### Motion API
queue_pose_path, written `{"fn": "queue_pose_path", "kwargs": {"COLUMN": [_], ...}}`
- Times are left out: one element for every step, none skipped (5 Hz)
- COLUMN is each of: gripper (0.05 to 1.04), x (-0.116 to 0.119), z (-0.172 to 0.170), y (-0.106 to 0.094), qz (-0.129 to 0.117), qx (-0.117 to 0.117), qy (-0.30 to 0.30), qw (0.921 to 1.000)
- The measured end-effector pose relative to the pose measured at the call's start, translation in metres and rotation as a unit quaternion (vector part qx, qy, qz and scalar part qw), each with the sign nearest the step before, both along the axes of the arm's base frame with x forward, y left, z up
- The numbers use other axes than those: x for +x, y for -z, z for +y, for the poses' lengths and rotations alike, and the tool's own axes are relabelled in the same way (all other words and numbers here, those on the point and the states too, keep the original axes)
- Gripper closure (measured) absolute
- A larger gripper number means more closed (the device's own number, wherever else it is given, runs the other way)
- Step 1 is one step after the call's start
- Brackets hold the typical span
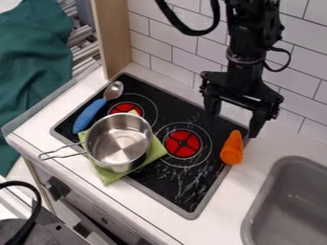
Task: Move the silver pot to the upper side of the right burner
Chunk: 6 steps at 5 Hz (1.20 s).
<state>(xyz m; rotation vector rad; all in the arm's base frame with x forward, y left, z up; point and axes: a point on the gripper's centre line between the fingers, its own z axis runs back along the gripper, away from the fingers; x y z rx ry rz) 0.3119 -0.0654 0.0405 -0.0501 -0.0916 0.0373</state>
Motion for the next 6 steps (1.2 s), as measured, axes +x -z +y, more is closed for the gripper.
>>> {"fn": "queue_pose_path", "kwargs": {"gripper": [0.078, 0.078, 0.078, 0.078, 0.078, 0.078], "x": [-0.006, -0.011, -0.016, -0.02, -0.031, -0.037], "z": [0.001, 0.008, 0.018, 0.038, 0.075, 0.108], "y": [0.011, 0.018, 0.021, 0.011, 0.004, 0.007], "qz": [0.02, 0.023, 0.026, 0.006, -0.008, -0.005], "qx": [0.003, -0.006, -0.013, -0.014, -0.016, -0.016], "qy": [-0.001, -0.014, -0.031, -0.06, -0.116, -0.163], "qw": [0.9998, 0.9996, 0.9991, 0.9981, 0.9931, 0.9865]}}
